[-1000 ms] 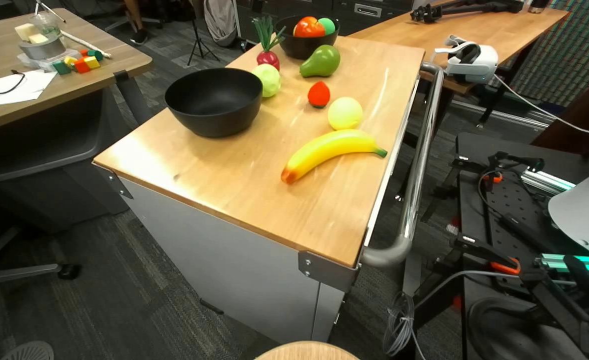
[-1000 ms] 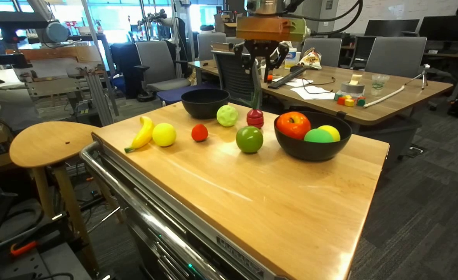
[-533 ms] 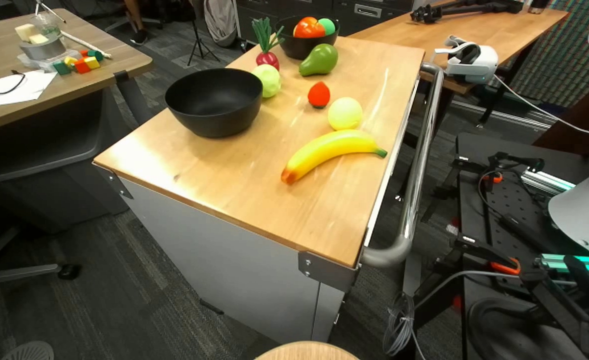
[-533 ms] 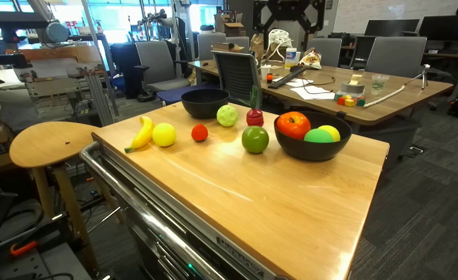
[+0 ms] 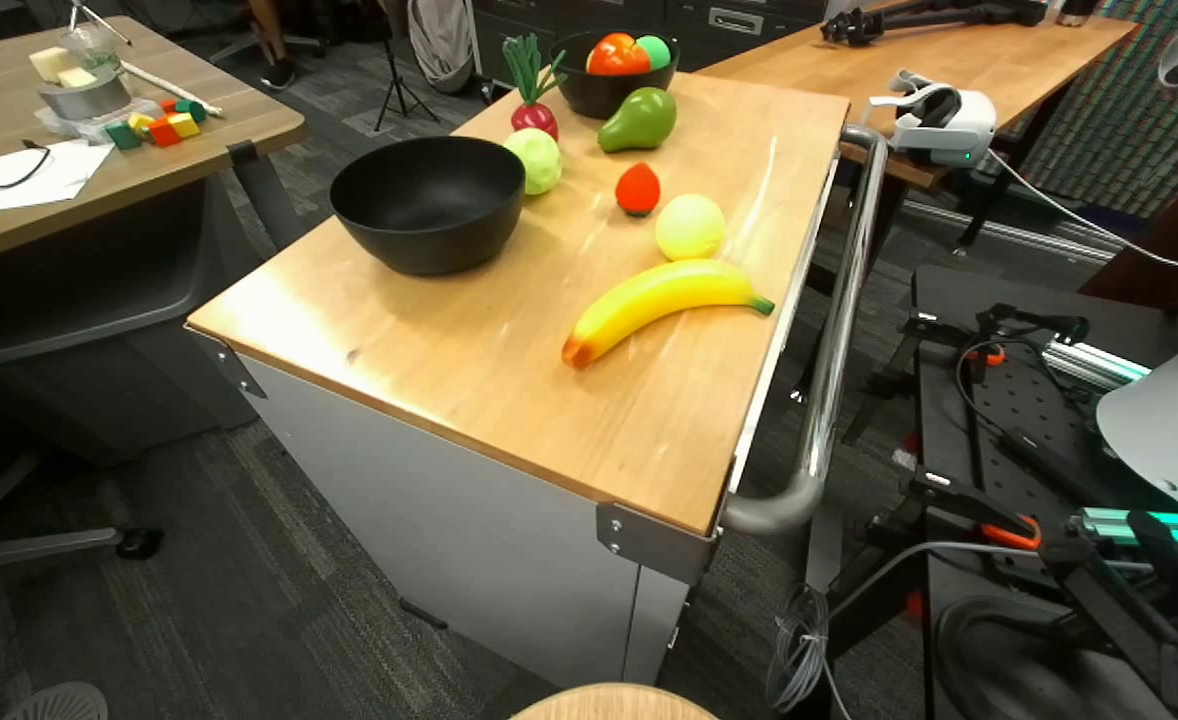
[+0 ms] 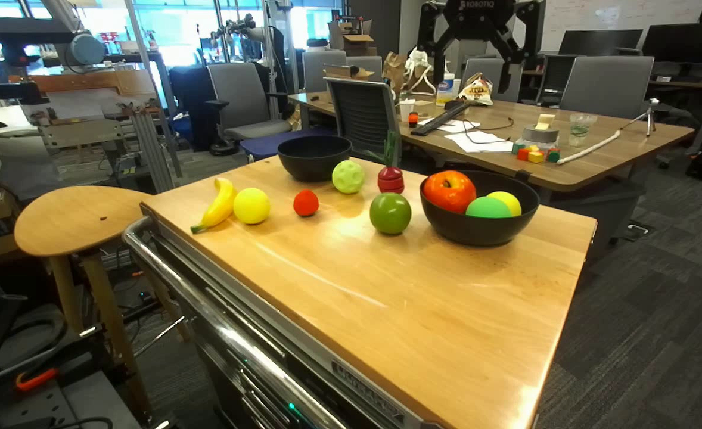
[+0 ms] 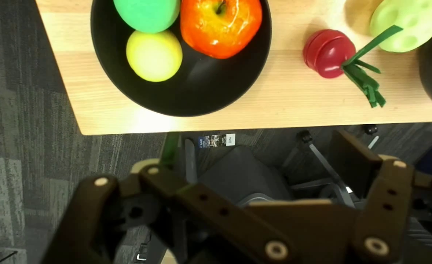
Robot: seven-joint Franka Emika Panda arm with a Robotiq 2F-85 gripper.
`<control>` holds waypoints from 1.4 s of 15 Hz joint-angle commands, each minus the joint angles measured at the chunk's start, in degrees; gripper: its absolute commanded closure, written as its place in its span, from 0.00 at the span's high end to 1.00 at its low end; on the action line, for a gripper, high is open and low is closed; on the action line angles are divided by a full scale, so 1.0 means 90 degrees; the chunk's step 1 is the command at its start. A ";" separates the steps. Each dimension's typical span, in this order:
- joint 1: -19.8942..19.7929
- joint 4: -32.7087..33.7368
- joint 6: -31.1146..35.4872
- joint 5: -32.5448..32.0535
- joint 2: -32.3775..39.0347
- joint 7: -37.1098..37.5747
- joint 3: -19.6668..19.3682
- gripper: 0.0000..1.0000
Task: Move the fruit and vegetable toys from the bowls to the counter
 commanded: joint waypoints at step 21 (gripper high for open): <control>-0.0220 -0.0643 0.0657 0.0553 0.0807 0.1091 0.0077 1.00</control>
